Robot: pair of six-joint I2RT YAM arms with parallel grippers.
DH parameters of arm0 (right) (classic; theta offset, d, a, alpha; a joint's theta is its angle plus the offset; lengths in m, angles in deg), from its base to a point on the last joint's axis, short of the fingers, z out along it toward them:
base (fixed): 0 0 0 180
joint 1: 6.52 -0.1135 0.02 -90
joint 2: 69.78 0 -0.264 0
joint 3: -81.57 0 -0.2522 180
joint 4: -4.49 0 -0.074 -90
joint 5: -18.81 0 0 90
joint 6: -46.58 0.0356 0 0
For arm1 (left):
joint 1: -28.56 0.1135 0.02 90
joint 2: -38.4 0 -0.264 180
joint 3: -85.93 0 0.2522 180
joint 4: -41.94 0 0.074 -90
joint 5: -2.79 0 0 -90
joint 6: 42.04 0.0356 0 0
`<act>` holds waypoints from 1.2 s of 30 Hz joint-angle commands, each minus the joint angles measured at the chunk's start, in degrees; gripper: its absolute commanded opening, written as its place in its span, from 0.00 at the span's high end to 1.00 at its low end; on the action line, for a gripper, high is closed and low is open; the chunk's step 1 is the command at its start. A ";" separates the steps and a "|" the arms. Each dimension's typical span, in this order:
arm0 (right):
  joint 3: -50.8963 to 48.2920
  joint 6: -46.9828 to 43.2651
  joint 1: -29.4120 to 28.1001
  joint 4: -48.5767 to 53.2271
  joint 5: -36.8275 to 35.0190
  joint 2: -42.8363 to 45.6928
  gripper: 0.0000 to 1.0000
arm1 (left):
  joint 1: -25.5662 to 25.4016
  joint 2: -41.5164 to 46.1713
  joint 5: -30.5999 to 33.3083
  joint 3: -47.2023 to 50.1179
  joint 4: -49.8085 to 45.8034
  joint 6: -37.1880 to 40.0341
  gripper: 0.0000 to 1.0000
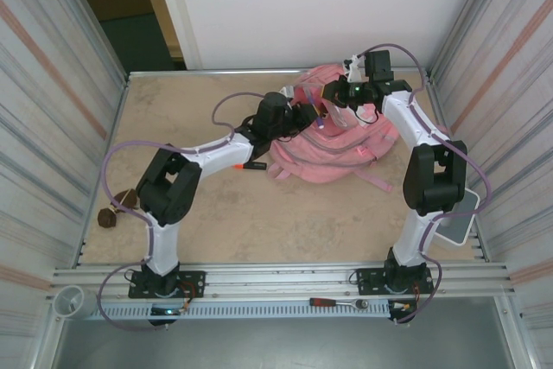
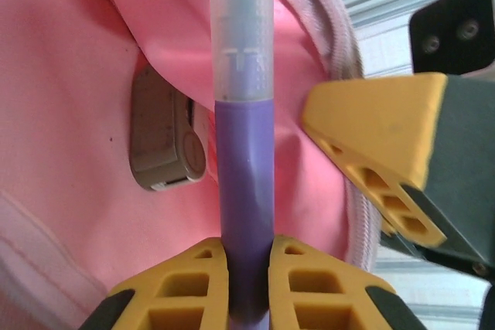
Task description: Pack the student bag
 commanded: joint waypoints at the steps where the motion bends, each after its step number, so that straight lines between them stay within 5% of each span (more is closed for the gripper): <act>1: 2.24 0.25 0.03 -4.15 1.10 0.63 0.95 | 0.18 -2.09 2.49 -3.10 0.91 -1.41 0.88; 7: 1.70 -0.42 0.03 -3.89 1.19 0.66 0.95 | 0.08 -0.73 2.83 -2.10 0.06 2.40 0.66; 18: 0.17 -0.44 0.28 -4.85 1.53 -0.14 0.95 | 0.37 10.69 2.26 3.72 -7.20 19.05 0.55; 24: 0.21 -1.29 0.77 -4.14 1.45 0.33 0.95 | 2.58 21.60 2.76 10.65 -23.09 40.62 0.39; 28: 0.13 -1.43 1.17 -4.30 1.20 -0.20 0.95 | 5.52 26.21 8.60 15.21 -35.65 56.33 0.28; 36: 0.18 -0.72 1.95 -4.87 1.43 -1.02 0.95 | 7.12 21.22 21.36 18.19 -44.67 78.60 0.16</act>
